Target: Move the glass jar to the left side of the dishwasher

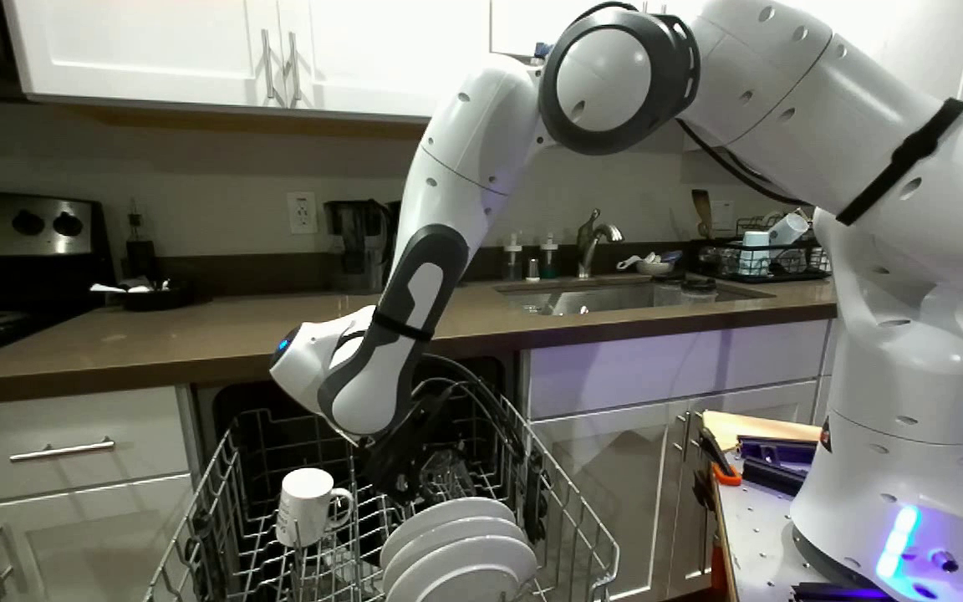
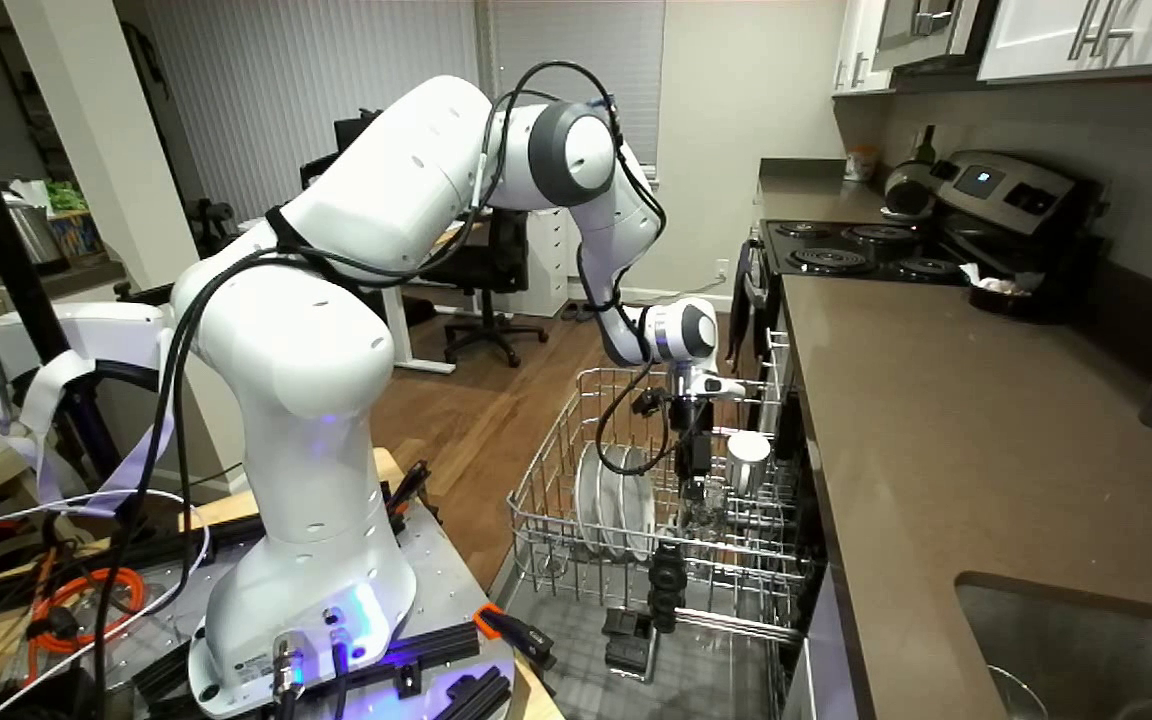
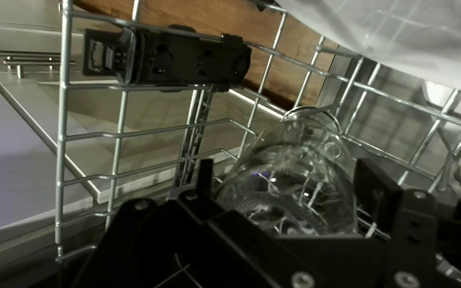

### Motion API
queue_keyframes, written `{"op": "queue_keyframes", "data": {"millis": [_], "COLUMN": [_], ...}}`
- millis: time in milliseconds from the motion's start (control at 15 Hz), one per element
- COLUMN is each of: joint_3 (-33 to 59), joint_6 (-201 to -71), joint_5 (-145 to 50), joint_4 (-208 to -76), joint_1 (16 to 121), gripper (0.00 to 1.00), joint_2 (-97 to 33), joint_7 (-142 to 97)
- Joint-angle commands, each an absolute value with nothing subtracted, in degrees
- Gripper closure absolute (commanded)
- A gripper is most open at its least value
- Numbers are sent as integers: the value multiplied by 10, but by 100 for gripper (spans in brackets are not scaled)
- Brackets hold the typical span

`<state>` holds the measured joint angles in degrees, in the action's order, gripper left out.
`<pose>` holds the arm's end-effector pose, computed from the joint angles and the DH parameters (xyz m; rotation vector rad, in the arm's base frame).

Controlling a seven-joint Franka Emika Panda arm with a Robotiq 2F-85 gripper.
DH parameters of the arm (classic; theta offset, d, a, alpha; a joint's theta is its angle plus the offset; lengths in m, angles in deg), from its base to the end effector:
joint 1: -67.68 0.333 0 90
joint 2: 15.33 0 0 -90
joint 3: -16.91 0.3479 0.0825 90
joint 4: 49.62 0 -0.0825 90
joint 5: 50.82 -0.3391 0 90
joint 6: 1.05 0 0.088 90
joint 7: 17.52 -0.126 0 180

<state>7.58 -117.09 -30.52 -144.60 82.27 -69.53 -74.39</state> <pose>0.5875 0.0335 0.0788 2.3552 -0.7540 -0.3542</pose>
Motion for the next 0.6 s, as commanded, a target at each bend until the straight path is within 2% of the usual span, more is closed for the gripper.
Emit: {"op": "queue_keyframes", "data": {"millis": [0, 267, 333, 400, 533], "joint_3": [74, 69, 70, 76, 81], "joint_6": [-1180, -1187, -1189, -1194, -1198], "joint_5": [-313, -315, -319, -329, -347], "joint_4": [-1451, -1443, -1442, -1443, -1443], "joint_1": [811, 791, 783, 771, 758], "gripper": [3, 0, 5, 26, 31], "joint_2": [-695, -702, -702, -699, -693], "joint_7": [-738, -724, -719, -706, -689]}}
